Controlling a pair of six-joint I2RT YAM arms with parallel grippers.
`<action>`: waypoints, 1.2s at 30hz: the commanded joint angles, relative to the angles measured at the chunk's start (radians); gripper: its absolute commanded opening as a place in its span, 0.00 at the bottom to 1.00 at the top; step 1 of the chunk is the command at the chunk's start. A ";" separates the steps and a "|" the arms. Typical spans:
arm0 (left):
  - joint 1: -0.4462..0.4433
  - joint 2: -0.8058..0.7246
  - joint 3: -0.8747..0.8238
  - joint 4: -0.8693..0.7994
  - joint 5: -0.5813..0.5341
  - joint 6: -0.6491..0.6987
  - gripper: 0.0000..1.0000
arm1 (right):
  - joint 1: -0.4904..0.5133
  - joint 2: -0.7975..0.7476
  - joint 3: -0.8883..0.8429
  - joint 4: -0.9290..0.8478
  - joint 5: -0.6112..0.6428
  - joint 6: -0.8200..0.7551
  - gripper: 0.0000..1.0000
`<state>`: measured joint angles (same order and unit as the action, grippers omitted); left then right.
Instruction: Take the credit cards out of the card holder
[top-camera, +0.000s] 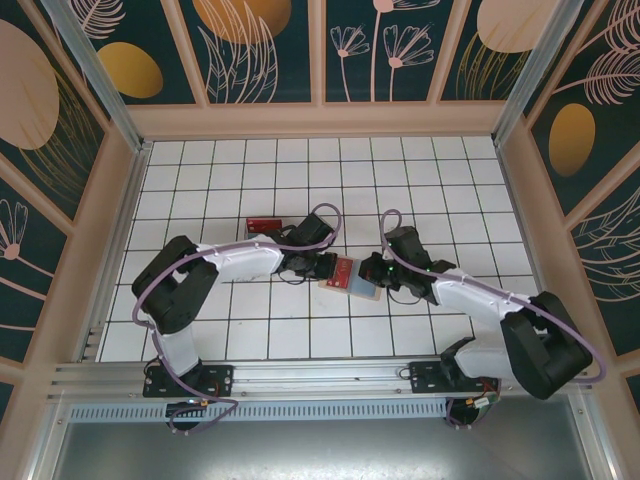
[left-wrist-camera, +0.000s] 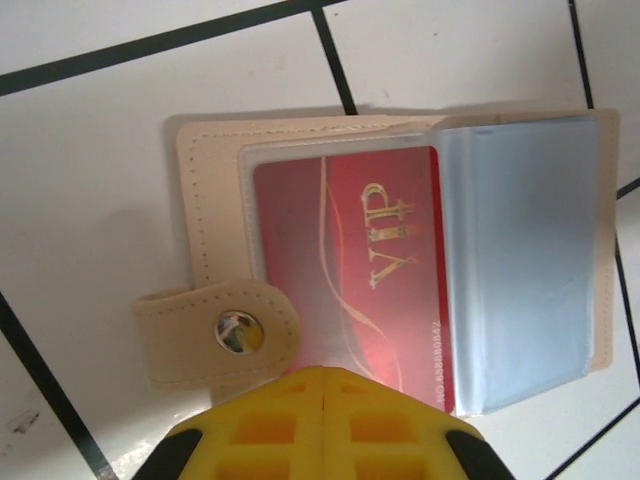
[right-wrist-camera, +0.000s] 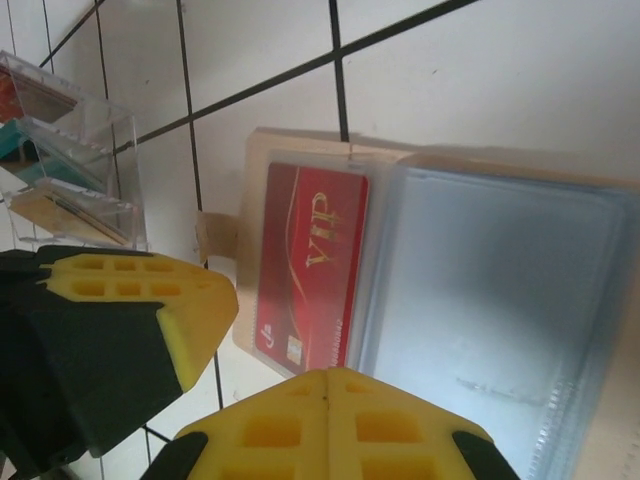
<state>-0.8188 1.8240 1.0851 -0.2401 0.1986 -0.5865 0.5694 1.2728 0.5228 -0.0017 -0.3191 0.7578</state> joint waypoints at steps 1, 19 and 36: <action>0.009 0.035 0.004 -0.024 -0.007 0.016 0.07 | 0.008 0.050 0.038 0.077 -0.068 0.024 0.00; 0.007 0.076 0.002 -0.012 0.030 0.004 0.12 | 0.012 0.198 0.040 0.137 -0.109 0.050 0.09; 0.034 0.004 0.018 -0.025 0.018 -0.001 0.14 | 0.011 0.234 0.040 0.129 -0.100 0.049 0.14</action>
<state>-0.8028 1.8675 1.0885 -0.2379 0.2272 -0.5835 0.5724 1.4963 0.5381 0.1204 -0.4202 0.7998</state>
